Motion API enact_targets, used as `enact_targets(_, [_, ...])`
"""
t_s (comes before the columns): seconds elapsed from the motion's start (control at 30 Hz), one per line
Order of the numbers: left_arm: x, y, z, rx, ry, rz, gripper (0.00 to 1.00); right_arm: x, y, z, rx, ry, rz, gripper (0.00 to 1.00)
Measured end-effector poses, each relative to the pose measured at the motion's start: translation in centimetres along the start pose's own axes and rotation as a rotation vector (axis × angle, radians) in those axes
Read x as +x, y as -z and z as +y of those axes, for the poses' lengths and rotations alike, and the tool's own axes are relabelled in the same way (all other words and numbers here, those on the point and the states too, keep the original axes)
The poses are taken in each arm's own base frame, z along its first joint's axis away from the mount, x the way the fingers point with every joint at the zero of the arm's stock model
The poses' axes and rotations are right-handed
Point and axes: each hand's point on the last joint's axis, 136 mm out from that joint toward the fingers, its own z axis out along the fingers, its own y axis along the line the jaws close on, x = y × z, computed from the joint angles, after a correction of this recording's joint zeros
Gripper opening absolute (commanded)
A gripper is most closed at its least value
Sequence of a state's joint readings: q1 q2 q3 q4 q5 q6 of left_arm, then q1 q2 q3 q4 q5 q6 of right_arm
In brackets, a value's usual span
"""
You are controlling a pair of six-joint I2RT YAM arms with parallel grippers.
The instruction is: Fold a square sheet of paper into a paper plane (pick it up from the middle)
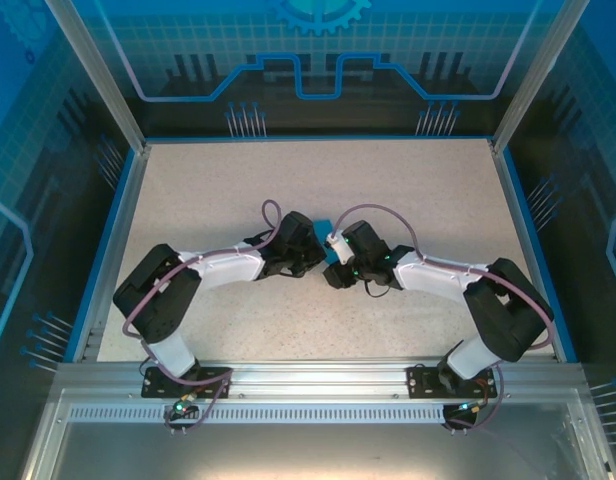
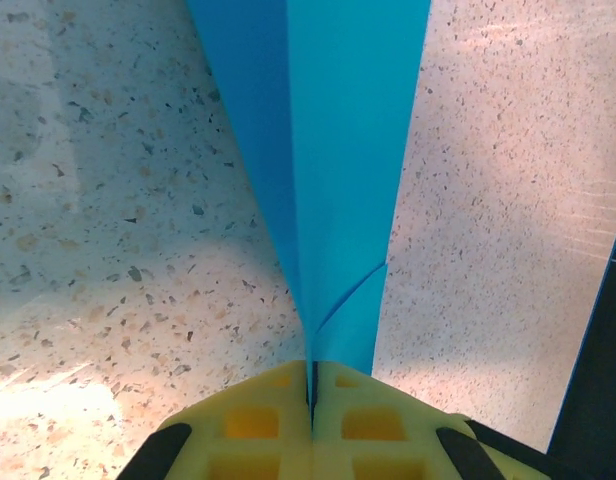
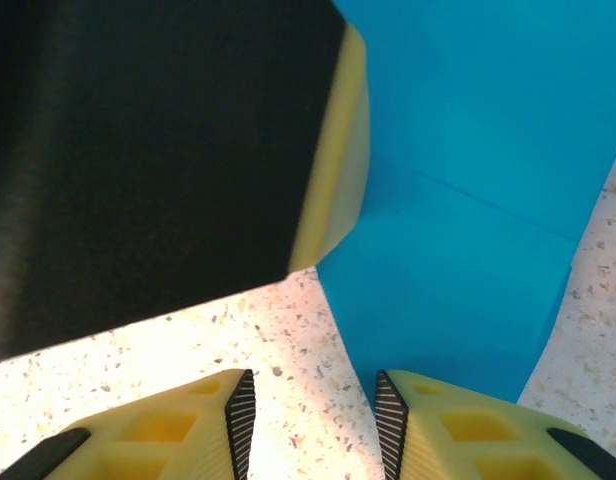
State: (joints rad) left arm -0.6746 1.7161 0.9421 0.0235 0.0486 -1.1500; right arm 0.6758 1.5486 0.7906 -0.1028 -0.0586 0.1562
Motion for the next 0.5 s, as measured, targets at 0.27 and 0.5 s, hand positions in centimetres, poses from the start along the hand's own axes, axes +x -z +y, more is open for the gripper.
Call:
enact_targets(0.27, [0.0,-0.9,1.2,-0.047,0.011,0.013,0.04,0.6,-0.9,-1.2,0.053,-0.009,0.015,0.41])
enact_targets(0.5, [0.0,-0.7,0.6,-0.042,0.013,0.022,0.04,0.6,-1.1,-2.0,0.102,-0.011,0.016,0.42])
